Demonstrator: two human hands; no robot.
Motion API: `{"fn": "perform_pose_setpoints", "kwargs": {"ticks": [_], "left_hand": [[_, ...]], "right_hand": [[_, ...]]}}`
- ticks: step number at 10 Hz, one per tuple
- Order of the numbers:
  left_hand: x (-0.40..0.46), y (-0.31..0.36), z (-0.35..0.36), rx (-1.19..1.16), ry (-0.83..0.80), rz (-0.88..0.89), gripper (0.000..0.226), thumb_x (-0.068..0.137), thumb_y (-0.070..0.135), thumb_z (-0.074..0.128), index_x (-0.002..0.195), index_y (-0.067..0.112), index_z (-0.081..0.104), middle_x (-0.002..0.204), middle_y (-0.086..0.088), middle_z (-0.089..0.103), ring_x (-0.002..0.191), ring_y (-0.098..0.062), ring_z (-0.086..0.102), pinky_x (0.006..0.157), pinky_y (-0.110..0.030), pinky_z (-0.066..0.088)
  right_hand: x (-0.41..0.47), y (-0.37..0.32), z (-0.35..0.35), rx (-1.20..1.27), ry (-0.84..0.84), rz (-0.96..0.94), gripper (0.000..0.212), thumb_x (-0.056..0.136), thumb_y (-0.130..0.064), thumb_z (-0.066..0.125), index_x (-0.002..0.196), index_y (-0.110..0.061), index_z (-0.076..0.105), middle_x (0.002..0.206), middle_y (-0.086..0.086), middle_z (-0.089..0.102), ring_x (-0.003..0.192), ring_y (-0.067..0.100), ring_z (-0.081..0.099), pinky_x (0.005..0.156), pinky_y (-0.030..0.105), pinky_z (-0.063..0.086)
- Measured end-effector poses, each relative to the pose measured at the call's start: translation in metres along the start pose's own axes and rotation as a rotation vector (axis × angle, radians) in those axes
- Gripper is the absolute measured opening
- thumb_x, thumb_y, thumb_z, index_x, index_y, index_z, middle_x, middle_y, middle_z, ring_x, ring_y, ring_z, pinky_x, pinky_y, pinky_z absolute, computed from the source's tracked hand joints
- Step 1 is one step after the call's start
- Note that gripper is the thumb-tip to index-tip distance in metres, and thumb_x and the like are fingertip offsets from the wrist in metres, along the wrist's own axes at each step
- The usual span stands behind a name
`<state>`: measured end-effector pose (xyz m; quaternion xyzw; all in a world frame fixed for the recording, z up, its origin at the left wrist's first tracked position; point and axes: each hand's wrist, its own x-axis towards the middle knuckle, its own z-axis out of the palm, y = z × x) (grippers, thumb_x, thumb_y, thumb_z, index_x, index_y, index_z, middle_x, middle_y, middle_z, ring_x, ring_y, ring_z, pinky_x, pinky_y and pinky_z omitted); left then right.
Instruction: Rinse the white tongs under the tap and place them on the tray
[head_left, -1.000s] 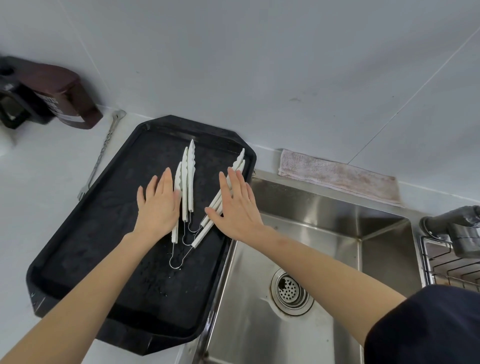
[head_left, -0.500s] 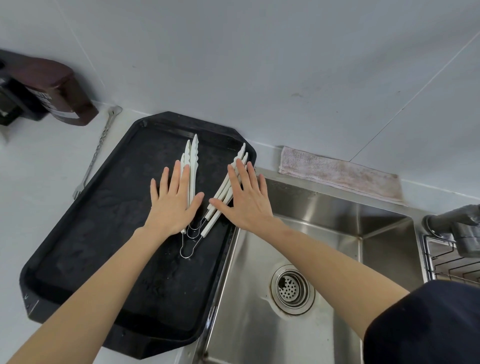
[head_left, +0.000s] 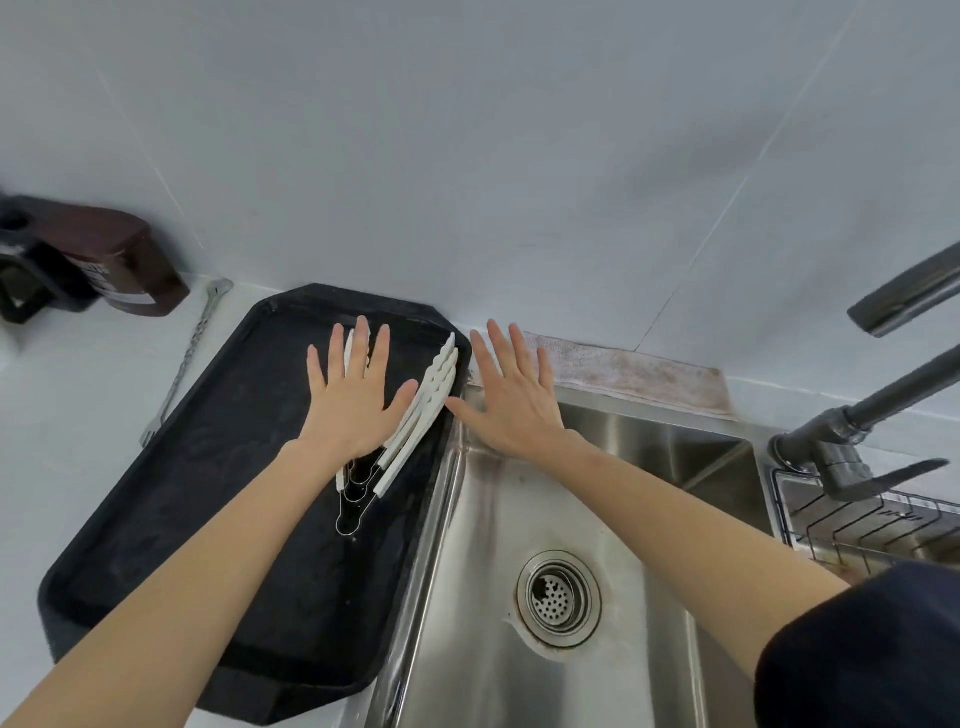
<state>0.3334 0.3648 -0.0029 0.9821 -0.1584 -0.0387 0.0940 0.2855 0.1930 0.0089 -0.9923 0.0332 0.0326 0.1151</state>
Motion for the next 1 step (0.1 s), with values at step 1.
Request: {"fn": "perform_pose_setpoints", "kwargs": {"ticks": [1], "left_hand": [[0.0006,0.0187,-0.0164,0.0,0.063,0.057,0.085,0.079,0.063,0.004,0.148,0.014,-0.005,0.159,-0.01,-0.009,0.145,-0.03,-0.014,0.115,-0.05,-0.01]], "right_hand": [[-0.0081,0.0115,-0.0218,-0.042,0.05,0.012,0.078,0.092,-0.054,0.037,0.151,-0.021,-0.002,0.161,0.003,-0.011,0.147,0.026,-0.016,0.117,0.047,-0.01]]}}
